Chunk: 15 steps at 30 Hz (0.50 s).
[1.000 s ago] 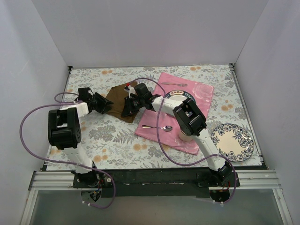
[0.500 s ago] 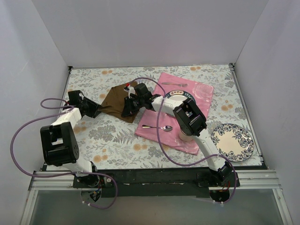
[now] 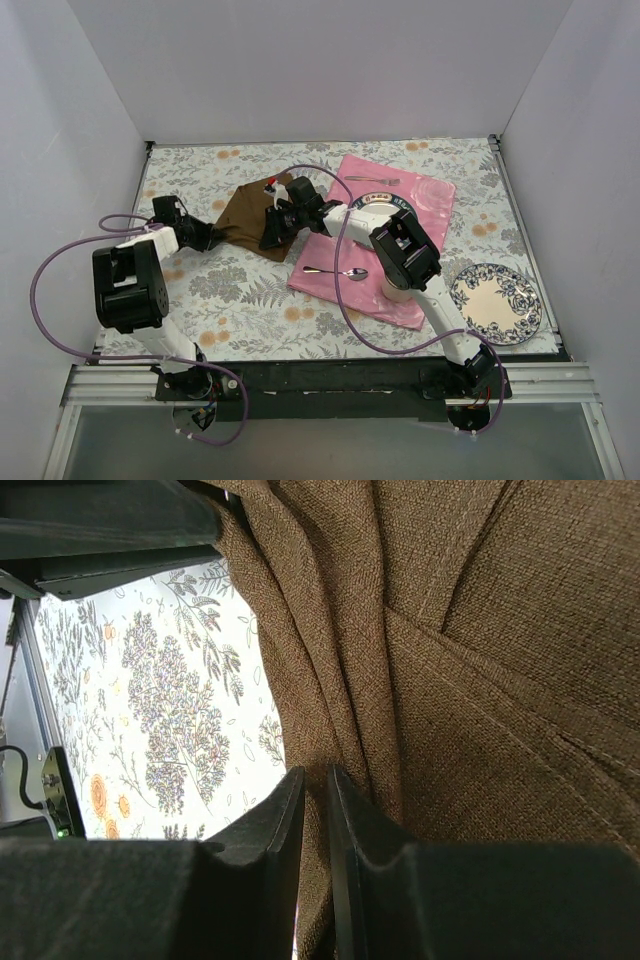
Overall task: Fold the napkin, place the utensils inside, and roll it up
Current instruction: Roll the napkin with the utensil
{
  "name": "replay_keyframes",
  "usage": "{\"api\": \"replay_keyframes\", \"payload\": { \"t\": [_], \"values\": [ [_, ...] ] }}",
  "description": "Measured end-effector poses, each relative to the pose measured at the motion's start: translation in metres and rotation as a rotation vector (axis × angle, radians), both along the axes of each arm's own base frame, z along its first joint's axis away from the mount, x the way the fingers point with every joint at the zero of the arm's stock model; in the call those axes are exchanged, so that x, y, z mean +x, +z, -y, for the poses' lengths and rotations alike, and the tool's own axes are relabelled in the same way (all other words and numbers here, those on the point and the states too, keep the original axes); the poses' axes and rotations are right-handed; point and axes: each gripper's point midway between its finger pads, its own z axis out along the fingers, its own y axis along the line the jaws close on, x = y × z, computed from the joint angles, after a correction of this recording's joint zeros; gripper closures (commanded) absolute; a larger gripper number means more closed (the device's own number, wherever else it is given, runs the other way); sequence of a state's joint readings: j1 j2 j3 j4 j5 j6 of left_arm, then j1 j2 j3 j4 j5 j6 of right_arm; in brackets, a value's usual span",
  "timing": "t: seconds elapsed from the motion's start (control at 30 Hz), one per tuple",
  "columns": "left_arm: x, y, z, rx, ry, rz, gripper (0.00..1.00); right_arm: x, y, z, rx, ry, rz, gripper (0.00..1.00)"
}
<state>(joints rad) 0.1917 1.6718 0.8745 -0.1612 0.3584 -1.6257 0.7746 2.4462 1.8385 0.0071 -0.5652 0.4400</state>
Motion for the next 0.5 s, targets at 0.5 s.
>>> {"api": "replay_keyframes", "payload": {
  "t": [0.5],
  "values": [
    [0.024, 0.009, 0.012, 0.008, -0.039, 0.033, 0.95, 0.003, 0.000, 0.001, -0.024, -0.009, 0.013, 0.76]
  ]
}}
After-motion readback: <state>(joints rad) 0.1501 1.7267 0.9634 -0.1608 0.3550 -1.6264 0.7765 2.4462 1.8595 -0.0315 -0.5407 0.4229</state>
